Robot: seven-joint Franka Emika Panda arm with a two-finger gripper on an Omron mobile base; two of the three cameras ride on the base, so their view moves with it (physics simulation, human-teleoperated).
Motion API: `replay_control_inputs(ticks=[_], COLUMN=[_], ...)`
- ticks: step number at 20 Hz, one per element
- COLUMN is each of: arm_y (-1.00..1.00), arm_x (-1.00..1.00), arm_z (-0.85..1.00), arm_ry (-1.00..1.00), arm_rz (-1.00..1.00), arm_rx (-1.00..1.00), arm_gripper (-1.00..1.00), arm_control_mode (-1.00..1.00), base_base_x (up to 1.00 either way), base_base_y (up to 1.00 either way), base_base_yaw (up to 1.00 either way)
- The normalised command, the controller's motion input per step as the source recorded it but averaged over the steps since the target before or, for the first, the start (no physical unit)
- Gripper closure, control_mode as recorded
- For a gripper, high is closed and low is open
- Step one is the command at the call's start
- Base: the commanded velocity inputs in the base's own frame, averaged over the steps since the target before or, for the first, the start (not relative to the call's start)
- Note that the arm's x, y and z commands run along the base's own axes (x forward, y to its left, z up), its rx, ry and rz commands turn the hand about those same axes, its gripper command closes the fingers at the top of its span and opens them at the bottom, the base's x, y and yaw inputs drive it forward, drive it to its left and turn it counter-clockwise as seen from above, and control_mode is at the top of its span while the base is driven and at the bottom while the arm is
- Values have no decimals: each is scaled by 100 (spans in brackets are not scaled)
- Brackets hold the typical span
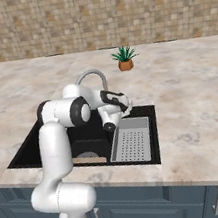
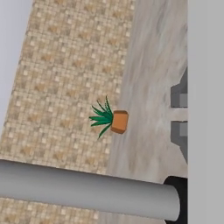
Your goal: Turn on the sink faucet with hot water and rinse the cutting board for ten seconds, then turn off the faucet. Push the cutting board to reach the water if necessary.
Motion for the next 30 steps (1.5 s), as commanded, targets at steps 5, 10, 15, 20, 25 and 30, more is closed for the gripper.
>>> replay_control_inputs(ticks=[5,10,15,20,25,30], arm_y=[0,0,0,-12,-41,-67], arm_x=[-7,-12,-31,-32,-22,-16], arm_z=[-46,-57,-65,-50,-36,-31], arm_ry=[4,5,9,1,0,0], arm_rz=[-3,-3,-3,-1,-1,0], arm_rx=[0,0,0,3,4,6], arm_gripper=[100,100,100,100,100,100], arm_control_mode=[-100,-100,-100,-100,-100,-100], base_base_x=[0,0,0,0,0,0], base_base_y=[0,0,0,0,0,0], base_base_yaw=[0,0,0,0,0,0])
